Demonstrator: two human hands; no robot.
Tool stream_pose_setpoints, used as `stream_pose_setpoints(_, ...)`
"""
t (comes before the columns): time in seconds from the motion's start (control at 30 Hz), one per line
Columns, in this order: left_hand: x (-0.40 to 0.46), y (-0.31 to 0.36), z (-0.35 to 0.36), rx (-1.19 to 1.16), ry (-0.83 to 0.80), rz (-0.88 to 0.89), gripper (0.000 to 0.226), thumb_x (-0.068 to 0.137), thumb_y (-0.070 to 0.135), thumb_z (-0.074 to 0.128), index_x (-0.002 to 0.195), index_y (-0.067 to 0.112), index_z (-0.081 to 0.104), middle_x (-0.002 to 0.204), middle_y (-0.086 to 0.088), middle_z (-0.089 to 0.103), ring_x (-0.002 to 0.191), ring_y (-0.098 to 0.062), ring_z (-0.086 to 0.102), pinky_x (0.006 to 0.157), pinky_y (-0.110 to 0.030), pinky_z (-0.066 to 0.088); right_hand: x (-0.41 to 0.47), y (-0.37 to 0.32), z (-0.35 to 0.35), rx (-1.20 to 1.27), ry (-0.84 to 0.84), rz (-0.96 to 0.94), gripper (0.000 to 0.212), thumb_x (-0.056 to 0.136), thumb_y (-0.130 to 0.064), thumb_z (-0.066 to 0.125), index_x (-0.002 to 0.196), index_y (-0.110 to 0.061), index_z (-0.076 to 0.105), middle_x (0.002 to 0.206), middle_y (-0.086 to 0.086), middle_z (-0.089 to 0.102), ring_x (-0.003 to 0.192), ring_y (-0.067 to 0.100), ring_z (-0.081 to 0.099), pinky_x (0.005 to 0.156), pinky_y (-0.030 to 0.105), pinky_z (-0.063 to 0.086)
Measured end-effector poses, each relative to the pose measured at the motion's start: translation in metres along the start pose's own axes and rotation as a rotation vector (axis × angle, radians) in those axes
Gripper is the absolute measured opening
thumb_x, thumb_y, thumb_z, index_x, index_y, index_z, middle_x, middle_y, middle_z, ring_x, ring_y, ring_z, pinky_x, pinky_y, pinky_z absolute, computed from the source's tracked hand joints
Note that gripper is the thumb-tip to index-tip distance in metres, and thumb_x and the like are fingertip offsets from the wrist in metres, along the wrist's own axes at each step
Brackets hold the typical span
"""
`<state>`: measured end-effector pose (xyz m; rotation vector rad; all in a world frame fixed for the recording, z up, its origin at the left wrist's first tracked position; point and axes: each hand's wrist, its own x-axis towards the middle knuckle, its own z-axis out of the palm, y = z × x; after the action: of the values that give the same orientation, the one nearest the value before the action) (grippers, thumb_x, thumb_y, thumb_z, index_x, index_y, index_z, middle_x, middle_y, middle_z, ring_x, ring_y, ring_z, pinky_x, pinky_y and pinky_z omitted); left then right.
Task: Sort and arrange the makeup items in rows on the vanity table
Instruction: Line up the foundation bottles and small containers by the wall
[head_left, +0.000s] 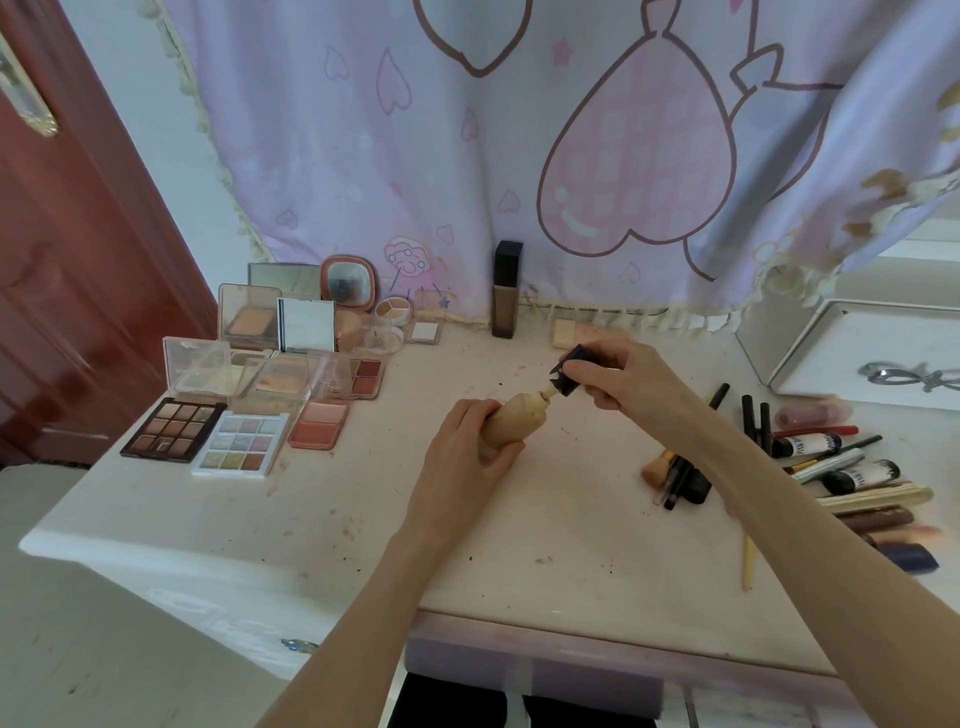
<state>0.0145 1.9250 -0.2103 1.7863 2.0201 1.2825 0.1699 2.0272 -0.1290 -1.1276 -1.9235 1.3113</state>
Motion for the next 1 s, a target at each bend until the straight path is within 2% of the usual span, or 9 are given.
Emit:
stream_pose_setpoints(0.2,-0.001,-0.001,0.0,-0.019,0.007,0.001,0.035,0.08,0.022,0.07,0.11,0.014,0.056,0.103,0.01,0.05,0.083,0.0,0.044,0.074,0.0,0.033,-0.001,0.002,0.003,-0.097,0.061,-0.102,0.019,0.089,-0.023,0.059,0.099,-0.007,0.063,0.081,0.007,0.052,0.066,0.02,0.045,0.062,0.028,0.04)
stream_pose_setpoints(0.37,-0.001,-0.001,0.0,-0.018,0.002,0.007,0.035,0.08,0.021,0.07,0.11,0.013,0.055,0.102,0.011,0.048,0.084,0.002,0.042,0.073,0.002,0.031,-0.001,0.003,0.005,-0.197,0.078,-0.175,0.016,0.088,-0.024,0.06,0.095,-0.009,0.063,0.081,-0.001,0.052,0.067,0.015,0.046,0.065,0.03,0.04)
stream_pose_setpoints(0.43,0.0,-0.001,0.0,-0.014,0.002,0.004,0.035,0.08,0.022,0.07,0.111,0.013,0.055,0.102,0.012,0.047,0.084,0.002,0.042,0.073,0.002,0.032,-0.001,0.004,0.006,-0.227,0.074,-0.199,0.013,0.087,-0.025,0.06,0.092,-0.012,0.062,0.078,-0.005,0.052,0.066,0.005,0.046,0.065,0.023,0.041)
stream_pose_setpoints(0.53,-0.001,-0.001,0.0,-0.013,0.005,-0.002,0.036,0.079,0.022,0.07,0.111,0.014,0.055,0.101,0.012,0.047,0.083,0.002,0.042,0.073,0.002,0.032,-0.002,0.002,0.009,-0.322,0.084,-0.271,0.008,0.087,-0.023,0.061,0.088,-0.015,0.061,0.074,-0.012,0.051,0.068,-0.013,0.045,0.063,0.004,0.036)
stream_pose_setpoints(0.57,-0.001,-0.001,0.0,-0.013,0.004,-0.005,0.036,0.08,0.022,0.07,0.111,0.014,0.055,0.102,0.012,0.048,0.082,0.002,0.043,0.073,0.002,0.032,-0.002,0.0,0.01,-0.335,0.085,-0.288,0.009,0.087,-0.022,0.061,0.087,-0.013,0.062,0.073,-0.012,0.051,0.068,-0.014,0.045,0.063,0.003,0.036)
stream_pose_setpoints(0.67,0.0,-0.001,0.0,-0.013,0.004,-0.024,0.039,0.08,0.024,0.069,0.114,0.013,0.055,0.104,0.01,0.05,0.084,-0.002,0.046,0.072,0.003,0.032,0.0,-0.007,0.011,-0.352,0.072,-0.306,0.01,0.086,-0.024,0.061,0.089,-0.014,0.062,0.07,-0.012,0.052,0.063,-0.002,0.046,0.06,0.01,0.035)
stream_pose_setpoints(0.8,0.0,-0.001,-0.001,-0.018,0.009,-0.054,0.041,0.081,0.028,0.069,0.117,0.013,0.054,0.102,0.013,0.048,0.084,-0.004,0.047,0.072,0.004,0.032,0.003,-0.016,0.009,-0.361,0.064,-0.31,0.015,0.087,-0.029,0.061,0.09,-0.015,0.063,0.066,-0.014,0.052,0.055,-0.002,0.046,0.056,0.01,0.035)
stream_pose_setpoints(0.93,-0.001,-0.002,-0.001,-0.034,0.002,-0.064,0.04,0.082,0.028,0.068,0.117,0.014,0.054,0.102,0.012,0.049,0.084,-0.004,0.047,0.07,0.003,0.031,0.006,-0.022,0.008,-0.392,0.065,-0.294,0.024,0.085,-0.035,0.059,0.091,-0.012,0.065,0.071,-0.003,0.058,0.061,0.008,0.046,0.064,0.03,0.042)
stream_pose_setpoints(1.0,-0.001,-0.003,-0.001,-0.048,-0.001,-0.073,0.04,0.082,0.028,0.068,0.117,0.015,0.053,0.102,0.013,0.05,0.086,-0.004,0.048,0.071,0.003,0.032,0.006,-0.024,0.008,-0.4,0.077,-0.291,0.025,0.084,-0.038,0.058,0.091,-0.015,0.065,0.073,-0.002,0.059,0.063,0.01,0.047,0.067,0.034,0.043)
